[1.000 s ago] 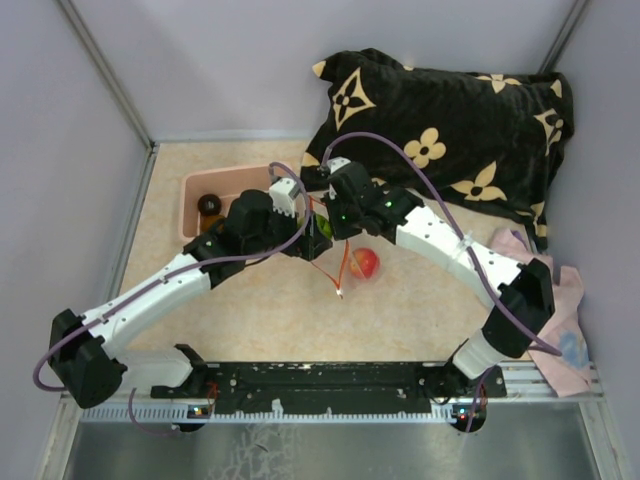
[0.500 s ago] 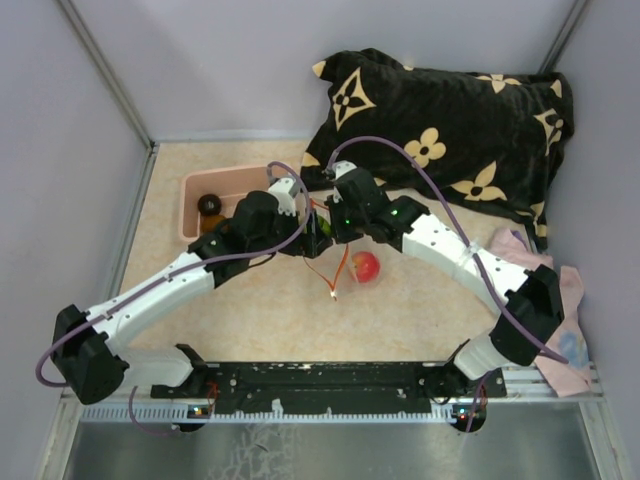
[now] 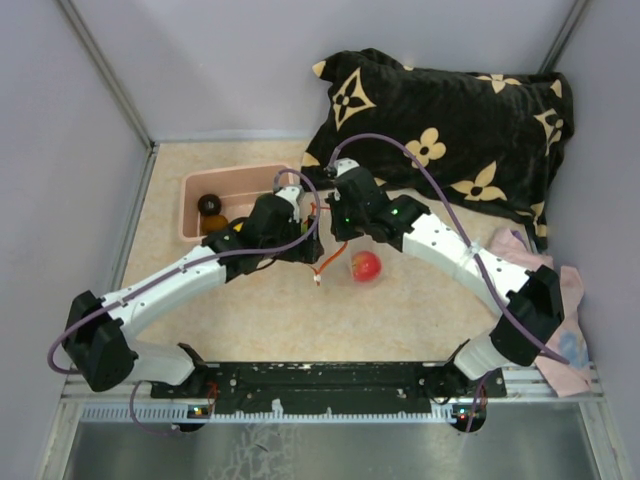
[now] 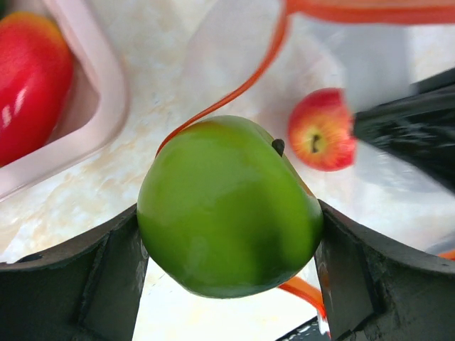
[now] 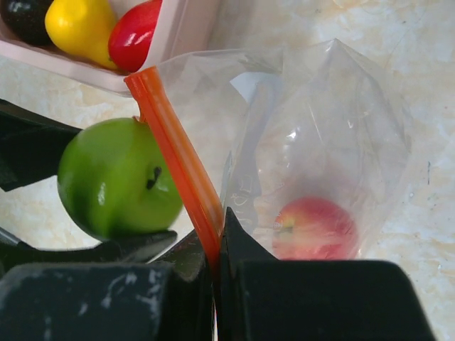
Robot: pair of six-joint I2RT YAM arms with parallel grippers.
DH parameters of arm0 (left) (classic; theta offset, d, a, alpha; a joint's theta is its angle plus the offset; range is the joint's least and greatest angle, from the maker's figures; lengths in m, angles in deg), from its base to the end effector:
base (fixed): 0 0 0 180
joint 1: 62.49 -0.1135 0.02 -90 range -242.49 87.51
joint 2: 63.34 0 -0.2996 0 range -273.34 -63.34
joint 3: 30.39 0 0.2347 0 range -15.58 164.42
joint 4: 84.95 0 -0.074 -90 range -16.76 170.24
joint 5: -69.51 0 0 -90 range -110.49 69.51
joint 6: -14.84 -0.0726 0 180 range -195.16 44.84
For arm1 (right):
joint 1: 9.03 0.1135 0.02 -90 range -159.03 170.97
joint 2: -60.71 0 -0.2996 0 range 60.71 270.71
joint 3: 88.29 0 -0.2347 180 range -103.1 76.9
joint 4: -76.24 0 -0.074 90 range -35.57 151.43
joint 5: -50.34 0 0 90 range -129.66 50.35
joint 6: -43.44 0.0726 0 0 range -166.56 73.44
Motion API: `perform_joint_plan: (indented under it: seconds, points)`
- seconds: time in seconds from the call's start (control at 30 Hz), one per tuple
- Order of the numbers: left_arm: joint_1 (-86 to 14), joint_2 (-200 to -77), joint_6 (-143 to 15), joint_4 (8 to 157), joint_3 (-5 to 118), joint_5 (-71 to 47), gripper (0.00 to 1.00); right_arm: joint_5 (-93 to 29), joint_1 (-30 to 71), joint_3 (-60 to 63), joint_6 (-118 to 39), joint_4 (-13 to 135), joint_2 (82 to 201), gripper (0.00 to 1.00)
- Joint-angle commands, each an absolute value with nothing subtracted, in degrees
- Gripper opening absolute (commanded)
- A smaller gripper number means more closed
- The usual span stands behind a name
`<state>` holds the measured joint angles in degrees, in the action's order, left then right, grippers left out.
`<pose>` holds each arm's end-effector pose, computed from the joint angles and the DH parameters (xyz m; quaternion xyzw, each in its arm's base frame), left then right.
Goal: Place the food in the zip-top bag and seal the zipper
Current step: Place the fake fruit in the zipper food storage bag.
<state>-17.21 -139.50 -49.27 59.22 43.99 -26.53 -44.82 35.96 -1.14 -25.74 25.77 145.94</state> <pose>0.2156 -0.2069 0.3079 0.1280 0.8872 -0.2181 0.3860 0.2415 0.2322 0.3437 -0.1741 0.8991 0.1824 0.3579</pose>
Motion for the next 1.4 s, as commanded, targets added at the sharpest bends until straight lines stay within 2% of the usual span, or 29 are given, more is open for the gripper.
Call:
perform_joint_plan:
  seconds: [0.0,0.37,0.83,1.3,1.37]
  points:
    - [-16.96,-139.57,-49.63,52.15,47.09,-33.92,0.73,-47.79,36.32,-4.55,-25.97,25.99,142.97,0.00]
    - [-16.96,-136.60,-46.68,58.88,49.32,-25.19,0.74,-43.26,36.39,-2.93,-25.99,30.20,142.64,0.00]
    - [-16.89,-137.59,-47.56,57.18,51.30,-25.28,0.74,-39.96,36.35,-2.52,-25.17,32.14,142.78,0.00]
    - [-15.72,-138.55,-45.60,54.27,52.62,-25.93,0.85,-38.39,36.32,-0.50,-22.59,34.28,141.26,0.00]
    - [-15.44,-138.41,-45.14,53.71,52.83,-25.96,0.91,-38.86,36.24,-0.27,-22.12,34.11,141.08,0.00]
